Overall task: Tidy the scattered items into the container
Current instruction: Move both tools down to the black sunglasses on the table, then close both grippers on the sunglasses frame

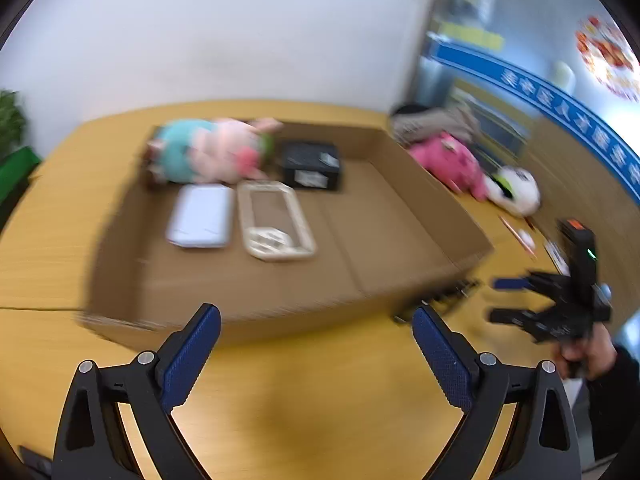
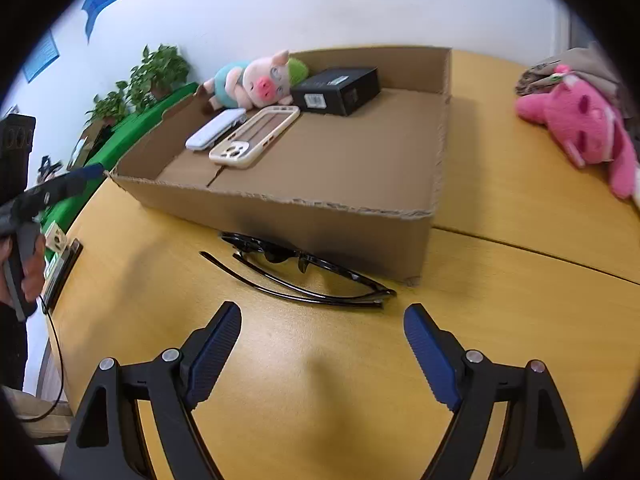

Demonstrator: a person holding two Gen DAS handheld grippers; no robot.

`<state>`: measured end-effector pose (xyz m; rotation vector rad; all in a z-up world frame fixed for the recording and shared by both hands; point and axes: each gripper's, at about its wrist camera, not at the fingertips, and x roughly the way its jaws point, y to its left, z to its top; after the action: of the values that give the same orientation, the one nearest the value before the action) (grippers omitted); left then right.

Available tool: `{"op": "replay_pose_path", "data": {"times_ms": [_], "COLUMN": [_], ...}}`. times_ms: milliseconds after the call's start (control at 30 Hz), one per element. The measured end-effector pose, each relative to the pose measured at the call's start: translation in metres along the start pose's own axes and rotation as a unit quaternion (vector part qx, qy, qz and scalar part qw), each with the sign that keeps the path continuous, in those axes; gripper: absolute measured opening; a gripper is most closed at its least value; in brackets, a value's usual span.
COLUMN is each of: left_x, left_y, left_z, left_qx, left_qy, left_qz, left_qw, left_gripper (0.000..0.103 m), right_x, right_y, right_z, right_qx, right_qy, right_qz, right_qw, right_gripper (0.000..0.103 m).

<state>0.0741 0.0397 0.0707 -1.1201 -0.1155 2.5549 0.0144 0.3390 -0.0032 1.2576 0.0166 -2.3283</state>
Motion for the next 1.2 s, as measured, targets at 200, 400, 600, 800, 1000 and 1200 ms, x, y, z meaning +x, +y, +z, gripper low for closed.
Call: {"op": "replay_pose_path", "data": {"times_ms": [200, 400, 600, 800, 1000, 1200], "left_x": [0.050, 0.062, 0.062, 0.078, 0.098, 0.109], "left_y": [-0.036, -0.046, -0.018, -0.007, -0.014, -0.024], "left_z": [-0.017, -0.026, -0.040, -0.037, -0.034, -0.032], "left_qx": [0.015, 0.017, -0.059, -0.159, -0.206, -0.215], "left_qy": [0.055, 0.064, 0.077, 0.098, 0.121, 0.128], "left_qz": [-0.064, -0.085, -0.120, -0.157, -0.147, -0.146], "left_qw": [0.9964, 0.9942, 0.9880, 0.9697, 0.9598, 0.9572], "left_gripper": [0.099, 0.098, 0.098, 0.097, 0.091, 0.076], "right_x": [0.030, 0.017, 0.010, 0.048, 0.050, 0.041], "right_y": [-0.012, 0.027, 0.038, 0.061, 0.085, 0.103], "right_z": [0.007, -0.009, -0.009, 0.000, -0.010, -0.027], "right_qx": [-0.008, -0.046, -0.067, -0.097, -0.081, -0.080], "right_qy": [0.021, 0.031, 0.027, 0.079, 0.071, 0.053], "right_qz": [0.019, 0.119, 0.089, 0.033, -0.023, -0.058], "right_qw": [1.000, 0.991, 0.993, 0.992, 0.994, 0.994], "right_gripper": [0.084, 0.084, 0.084, 0.084, 0.066, 0.029]}}
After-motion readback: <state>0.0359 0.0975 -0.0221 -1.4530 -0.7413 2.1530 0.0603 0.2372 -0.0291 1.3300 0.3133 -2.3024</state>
